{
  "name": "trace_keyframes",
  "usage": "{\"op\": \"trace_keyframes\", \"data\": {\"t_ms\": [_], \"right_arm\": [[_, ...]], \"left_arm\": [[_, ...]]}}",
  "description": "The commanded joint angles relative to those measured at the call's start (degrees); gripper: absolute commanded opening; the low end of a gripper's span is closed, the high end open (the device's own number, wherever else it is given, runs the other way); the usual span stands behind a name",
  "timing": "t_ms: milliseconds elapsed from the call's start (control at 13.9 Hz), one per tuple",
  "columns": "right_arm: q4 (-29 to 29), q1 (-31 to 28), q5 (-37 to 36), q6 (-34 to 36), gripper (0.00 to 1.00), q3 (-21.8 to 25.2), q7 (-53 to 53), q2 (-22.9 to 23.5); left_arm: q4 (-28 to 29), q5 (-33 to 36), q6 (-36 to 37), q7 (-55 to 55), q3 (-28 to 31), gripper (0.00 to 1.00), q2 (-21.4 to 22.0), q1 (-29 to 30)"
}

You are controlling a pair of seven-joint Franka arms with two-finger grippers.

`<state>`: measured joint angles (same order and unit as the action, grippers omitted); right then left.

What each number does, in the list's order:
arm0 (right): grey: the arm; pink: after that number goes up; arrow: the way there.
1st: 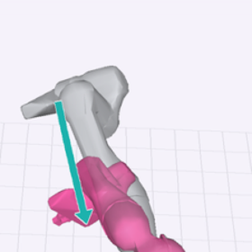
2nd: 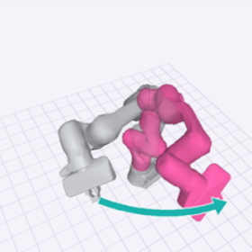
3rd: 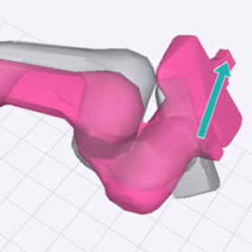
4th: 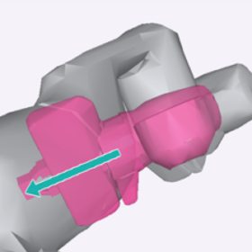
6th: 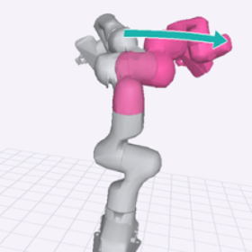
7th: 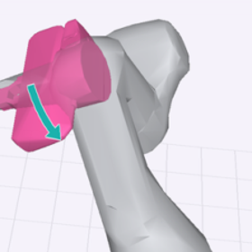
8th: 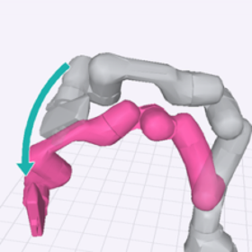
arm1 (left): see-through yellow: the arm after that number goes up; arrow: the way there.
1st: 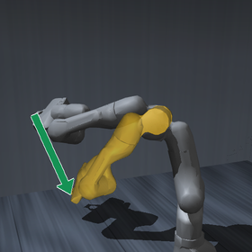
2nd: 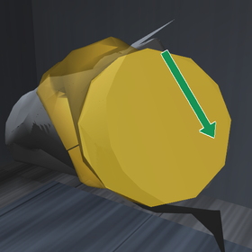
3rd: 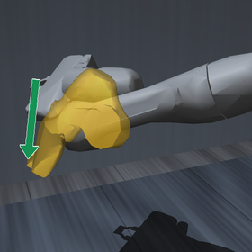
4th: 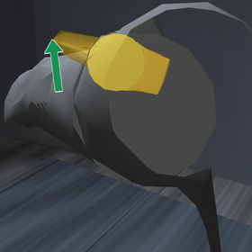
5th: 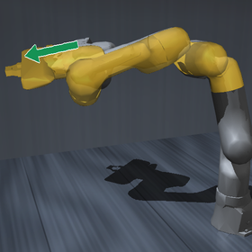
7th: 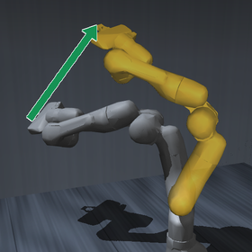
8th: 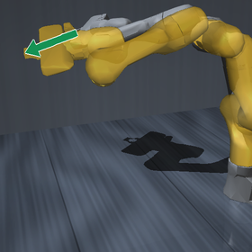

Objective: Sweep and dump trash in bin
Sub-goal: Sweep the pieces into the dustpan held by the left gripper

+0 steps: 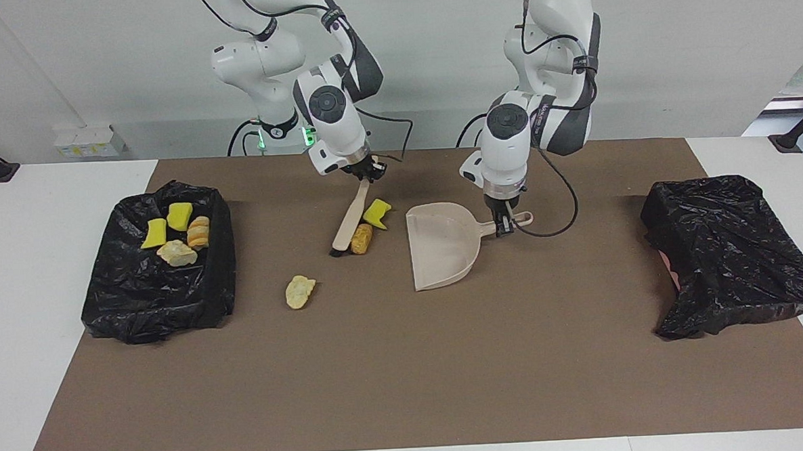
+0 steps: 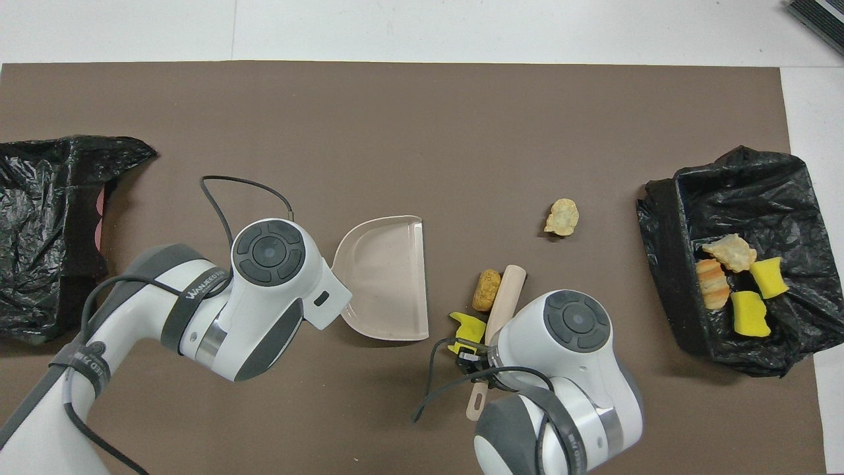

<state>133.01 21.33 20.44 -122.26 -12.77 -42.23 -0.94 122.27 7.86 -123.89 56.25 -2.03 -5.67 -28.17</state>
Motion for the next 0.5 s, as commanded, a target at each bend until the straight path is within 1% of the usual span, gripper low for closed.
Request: {"op": "trace_keyframes", "data": {"t_ms": [0, 143, 287, 430], "right_arm": [[-1.8, 2.2, 2.4, -2.9, 0.00, -0.1, -0.5, 3.2], [-4.7, 4.7, 3.7, -3.3, 0.00, -0.1, -0.8, 5.5], [-7.8, 7.2, 3.6, -3.1, 0.00, -0.1, -0.8, 6.3], [-11.3, 8.4, 2.6, -2.2, 0.00, -0.1, -0.4, 7.8]], "left_arm": [[3.0, 1.5, -1.4, -1.5, 0.5, 0.00, 2.2, -1.3], [3.0, 1.5, -1.8, -1.5, 0.5, 0.00, 2.2, -1.3], [3.0, 1.5, -2.0, -1.7, 0.5, 0.00, 2.2, -1.4], [3.0, 1.5, -2.2, -2.9, 0.5, 0.00, 2.2, -1.4]]}}
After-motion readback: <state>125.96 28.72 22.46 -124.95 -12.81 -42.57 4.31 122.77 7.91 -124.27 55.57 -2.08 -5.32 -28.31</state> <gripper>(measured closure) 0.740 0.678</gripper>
